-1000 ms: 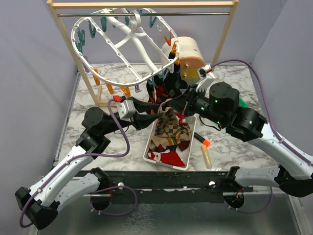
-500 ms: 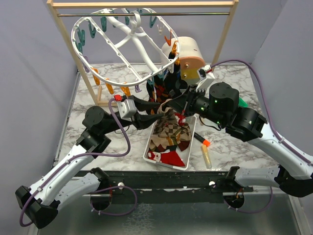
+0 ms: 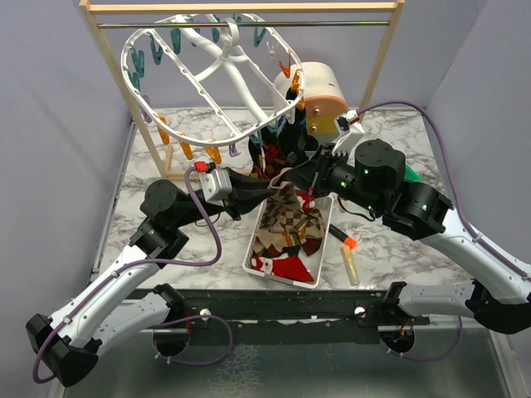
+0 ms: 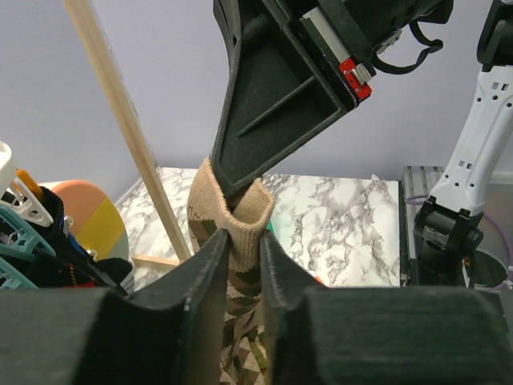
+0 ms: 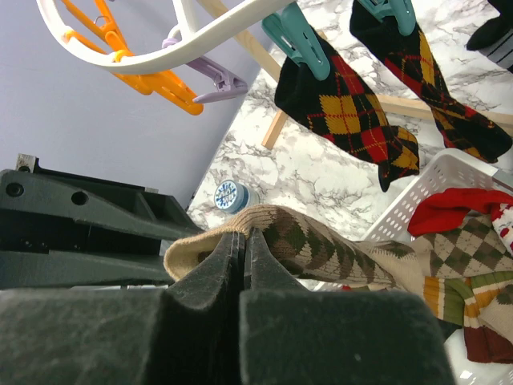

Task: Clip the socks to the hanger
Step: Pick up the sock from the bin.

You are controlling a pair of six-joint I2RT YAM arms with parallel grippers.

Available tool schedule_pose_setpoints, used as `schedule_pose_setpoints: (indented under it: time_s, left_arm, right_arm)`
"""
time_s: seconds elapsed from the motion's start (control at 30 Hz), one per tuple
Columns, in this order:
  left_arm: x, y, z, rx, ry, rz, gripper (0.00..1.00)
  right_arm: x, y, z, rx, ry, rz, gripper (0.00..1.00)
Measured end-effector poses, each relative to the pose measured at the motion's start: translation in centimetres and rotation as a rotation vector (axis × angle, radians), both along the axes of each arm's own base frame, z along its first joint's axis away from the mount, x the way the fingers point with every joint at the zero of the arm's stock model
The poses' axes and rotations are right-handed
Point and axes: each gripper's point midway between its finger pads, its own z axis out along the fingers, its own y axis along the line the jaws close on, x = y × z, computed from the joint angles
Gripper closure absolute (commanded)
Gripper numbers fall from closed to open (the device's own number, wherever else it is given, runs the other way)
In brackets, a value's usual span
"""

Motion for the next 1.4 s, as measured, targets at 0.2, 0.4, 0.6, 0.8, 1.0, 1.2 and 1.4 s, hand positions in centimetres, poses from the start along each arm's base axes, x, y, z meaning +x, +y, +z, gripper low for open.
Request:
schedule_pose_setpoints:
  time_s: [0.2, 0.4, 0.6, 0.8, 1.0, 1.2, 1.4]
  left_arm:
    - [-0.1, 0.0, 0.0, 0.002, -0.005, -0.004, 1.0]
    - [-0.3, -0.1, 0.0, 0.002, -0.009, -0.011, 1.0]
    - [-0.5, 0.1, -0.2, 0.002, -0.009, -0.012, 1.0]
    - [-0.5, 0.1, -0.2, 0.002, -0.008, -0.012, 1.0]
    - [-0.6, 0.3, -0.9, 0.024, -0.002, -0.001, 1.0]
    - [-1.4, 2.3, -1.2, 0.036, -0.019, 0.066, 1.0]
    - [-1.9, 5.4, -0.1, 0.009, -0.054, 0.19, 1.0]
  right_arm:
    - [0.0, 0.0, 0.0, 0.0, 0.0, 0.0, 1.0]
    - [-0.1, 0.0, -0.5, -0.021, -0.007, 0.013, 0.9]
    - [-0.6, 0.0, -1.2, -0.059, -0.009, 0.048, 0.67]
    - [-1.1, -0.4, -1.6, -0.09, -0.015, 0.07, 0.45]
    - [-1.5, -1.5, -1.3, -0.13, -0.038, 0.077, 0.31]
    - [-1.2, -3.2, 0.3, -0.143, -0.106, 0.03, 0.29]
    - [-1.1, -4.9, 2.0, -0.096, -0.249, -0.008, 0.29]
